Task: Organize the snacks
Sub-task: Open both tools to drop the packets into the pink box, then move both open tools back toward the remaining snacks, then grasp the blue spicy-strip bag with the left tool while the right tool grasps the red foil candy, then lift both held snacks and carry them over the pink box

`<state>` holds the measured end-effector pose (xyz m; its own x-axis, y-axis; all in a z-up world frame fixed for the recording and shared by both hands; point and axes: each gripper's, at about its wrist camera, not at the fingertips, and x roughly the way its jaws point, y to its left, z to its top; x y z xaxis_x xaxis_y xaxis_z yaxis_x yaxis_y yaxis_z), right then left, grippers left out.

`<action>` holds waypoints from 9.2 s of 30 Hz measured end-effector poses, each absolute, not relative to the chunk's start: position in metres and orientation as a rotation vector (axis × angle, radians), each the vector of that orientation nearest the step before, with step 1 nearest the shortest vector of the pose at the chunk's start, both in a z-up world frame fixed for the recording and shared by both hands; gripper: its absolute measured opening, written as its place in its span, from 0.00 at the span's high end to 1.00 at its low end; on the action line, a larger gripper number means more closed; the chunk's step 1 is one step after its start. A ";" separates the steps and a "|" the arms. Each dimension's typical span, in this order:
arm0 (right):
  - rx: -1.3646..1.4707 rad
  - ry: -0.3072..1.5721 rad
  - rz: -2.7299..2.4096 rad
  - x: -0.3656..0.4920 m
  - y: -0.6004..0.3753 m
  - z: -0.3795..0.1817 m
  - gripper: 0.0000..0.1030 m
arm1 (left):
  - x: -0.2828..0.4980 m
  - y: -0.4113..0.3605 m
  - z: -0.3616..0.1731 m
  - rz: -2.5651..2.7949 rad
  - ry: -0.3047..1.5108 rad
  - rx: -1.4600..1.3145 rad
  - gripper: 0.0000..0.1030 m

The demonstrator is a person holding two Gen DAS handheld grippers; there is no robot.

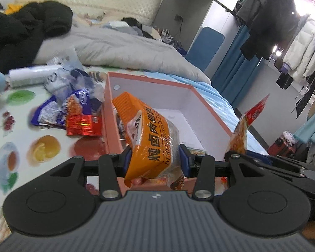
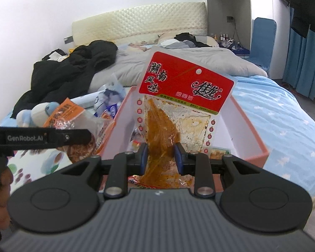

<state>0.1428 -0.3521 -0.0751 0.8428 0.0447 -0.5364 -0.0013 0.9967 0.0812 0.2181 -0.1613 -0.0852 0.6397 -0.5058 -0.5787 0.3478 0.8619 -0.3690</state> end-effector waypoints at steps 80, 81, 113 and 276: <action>0.180 0.504 0.075 0.020 -0.273 -0.031 0.26 | 0.033 -0.031 -0.026 -0.306 0.633 -0.139 0.19; 0.175 0.507 0.080 0.020 -0.271 -0.032 0.26 | 0.032 -0.028 -0.026 -0.289 0.638 -0.144 0.16; 0.125 0.585 0.160 0.115 -0.206 -0.057 0.26 | 0.096 -0.019 0.135 -0.259 0.869 -0.011 0.00; -0.050 0.595 0.177 0.082 -0.193 -0.120 0.61 | 0.115 0.038 -0.140 -0.080 0.840 -0.219 0.39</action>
